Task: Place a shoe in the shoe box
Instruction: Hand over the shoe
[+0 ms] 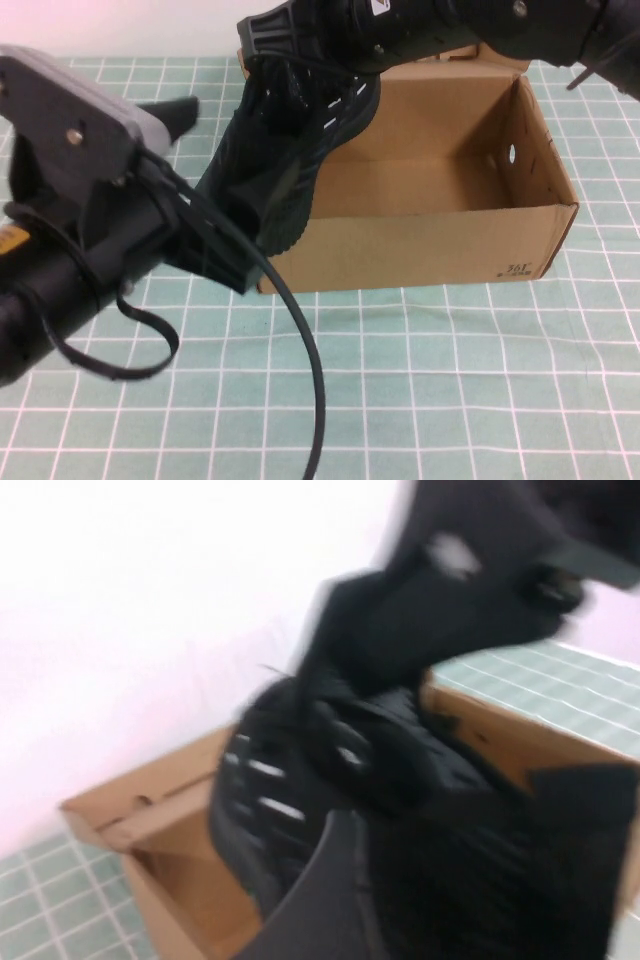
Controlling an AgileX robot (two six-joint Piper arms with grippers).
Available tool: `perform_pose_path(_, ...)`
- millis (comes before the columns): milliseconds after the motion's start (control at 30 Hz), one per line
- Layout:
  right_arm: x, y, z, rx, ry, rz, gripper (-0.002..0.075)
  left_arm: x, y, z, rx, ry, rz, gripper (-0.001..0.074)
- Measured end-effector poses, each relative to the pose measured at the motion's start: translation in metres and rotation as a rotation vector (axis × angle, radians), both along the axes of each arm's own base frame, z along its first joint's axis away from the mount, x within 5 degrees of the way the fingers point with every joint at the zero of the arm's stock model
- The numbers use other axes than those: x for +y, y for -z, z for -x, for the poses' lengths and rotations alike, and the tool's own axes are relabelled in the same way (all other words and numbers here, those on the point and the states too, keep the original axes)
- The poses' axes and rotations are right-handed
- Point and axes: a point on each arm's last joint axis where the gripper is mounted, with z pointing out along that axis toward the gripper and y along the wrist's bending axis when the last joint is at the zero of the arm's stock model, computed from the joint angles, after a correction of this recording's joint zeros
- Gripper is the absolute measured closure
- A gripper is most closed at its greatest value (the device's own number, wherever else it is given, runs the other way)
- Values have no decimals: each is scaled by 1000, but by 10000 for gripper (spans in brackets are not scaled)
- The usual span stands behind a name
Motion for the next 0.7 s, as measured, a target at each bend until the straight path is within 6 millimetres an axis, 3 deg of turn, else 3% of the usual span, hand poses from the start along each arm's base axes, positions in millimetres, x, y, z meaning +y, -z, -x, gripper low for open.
perform_pose_path(300,1,-2,0,-19,-8,-22,732,-8,14,-12,58,-39,-12,83)
perform_pose_path(567,1,4,3,65,-9,-9,732,-13,28,-24,95,-86,-31,87)
perform_pose_path(633,1,5,3,77,-8,-5,732,-14,29,-25,96,-91,-35,121)
perform_pose_path(700,1,5,4,85,-11,-10,732,-14,30,-25,108,-95,-26,204)
